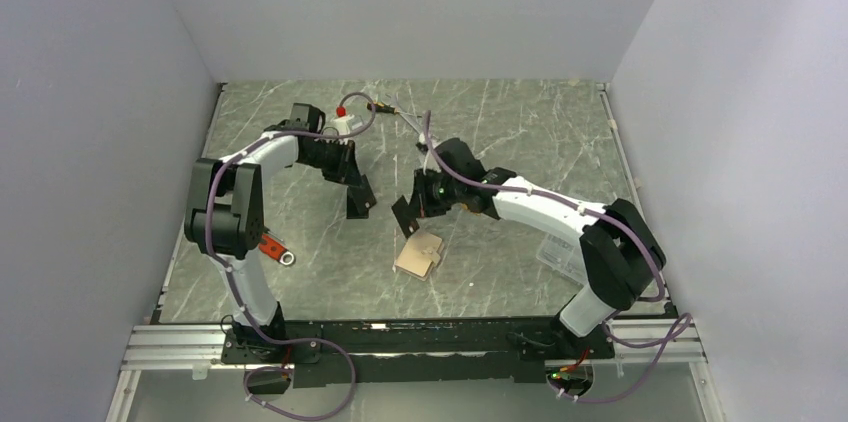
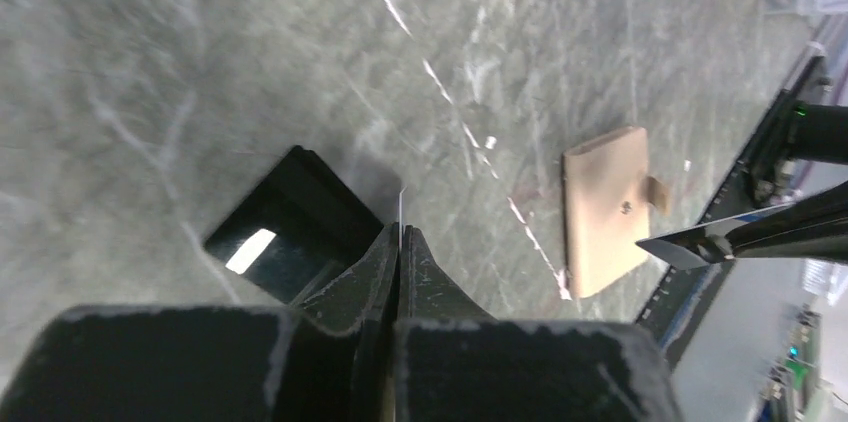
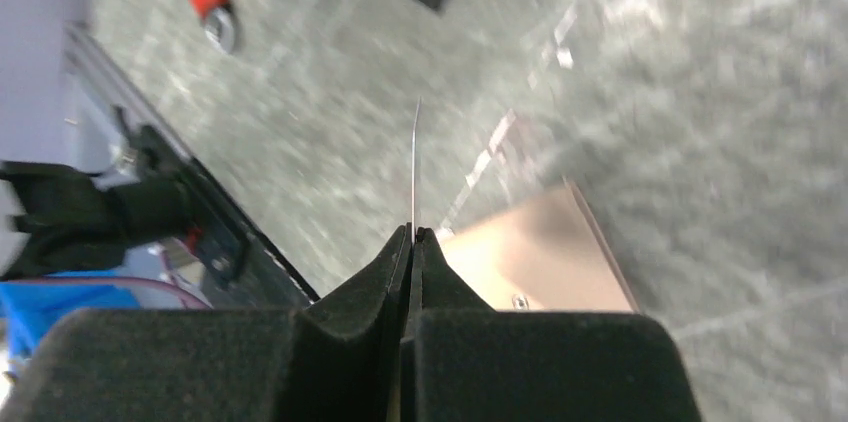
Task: Put the credit cards into the card holder
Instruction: Place the credit card at the center of the board.
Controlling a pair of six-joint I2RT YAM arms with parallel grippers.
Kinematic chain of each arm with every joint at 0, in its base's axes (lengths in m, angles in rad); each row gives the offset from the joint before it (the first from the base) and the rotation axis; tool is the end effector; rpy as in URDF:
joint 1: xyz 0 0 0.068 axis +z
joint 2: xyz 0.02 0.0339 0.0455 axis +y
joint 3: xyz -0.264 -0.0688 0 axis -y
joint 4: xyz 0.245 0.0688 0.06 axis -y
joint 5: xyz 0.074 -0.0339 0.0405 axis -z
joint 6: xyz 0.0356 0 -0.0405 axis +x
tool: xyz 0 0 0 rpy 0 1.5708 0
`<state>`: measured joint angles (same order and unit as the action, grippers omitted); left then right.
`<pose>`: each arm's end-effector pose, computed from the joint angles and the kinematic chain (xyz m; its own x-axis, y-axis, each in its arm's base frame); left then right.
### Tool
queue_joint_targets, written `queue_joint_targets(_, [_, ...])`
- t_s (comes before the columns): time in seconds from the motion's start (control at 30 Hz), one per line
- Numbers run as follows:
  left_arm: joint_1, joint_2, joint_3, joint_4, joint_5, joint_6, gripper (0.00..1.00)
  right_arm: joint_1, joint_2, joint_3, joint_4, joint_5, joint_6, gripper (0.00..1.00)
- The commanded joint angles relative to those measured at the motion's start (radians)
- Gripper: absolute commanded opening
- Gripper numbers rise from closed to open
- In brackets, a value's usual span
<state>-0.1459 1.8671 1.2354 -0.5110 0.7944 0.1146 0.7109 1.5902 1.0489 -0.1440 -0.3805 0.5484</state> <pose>0.3637 -0.0791 0.1797 -0.8490 0.2057 -0.4866 0.4952 0.6308 -0.5973 0.2558 0.2377 0.2349 -0.8387 -0.0834 -0.5382 -0.4529 0.6556 0.6042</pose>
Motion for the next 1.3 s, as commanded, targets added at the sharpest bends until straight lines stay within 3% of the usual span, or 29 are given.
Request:
queue_joint_targets(0.0, [-0.011,0.02,0.081,-0.077,-0.125,0.08,0.1,0.075,-0.004,0.069,-0.29,0.212,-0.031,0.0])
queue_joint_targets(0.17, [-0.025,0.06,0.111,-0.123,-0.171,0.121,0.35,0.142,0.03,0.108,-0.378,0.341,0.009,0.0])
queue_joint_targets(0.37, [-0.038,0.04,0.111,-0.13,-0.219,0.148,0.47,0.191,0.01,0.072,-0.409,0.456,0.051,0.0])
queue_joint_targets(0.43, [-0.038,0.025,0.117,-0.141,-0.234,0.155,0.55,0.201,-0.001,0.049,-0.412,0.479,0.065,0.0])
queue_joint_targets(0.63, [-0.038,-0.053,0.124,-0.199,-0.24,0.189,0.65,0.223,-0.069,-0.007,-0.434,0.555,0.104,0.0])
queue_joint_targets(0.93, [-0.099,-0.202,0.115,-0.285,-0.207,0.245,0.66,0.239,-0.161,-0.113,-0.435,0.613,0.17,0.0])
queue_joint_targets(1.27, [-0.436,-0.279,0.028,-0.275,-0.287,0.352,0.66,0.235,-0.166,-0.185,-0.379,0.622,0.196,0.0])
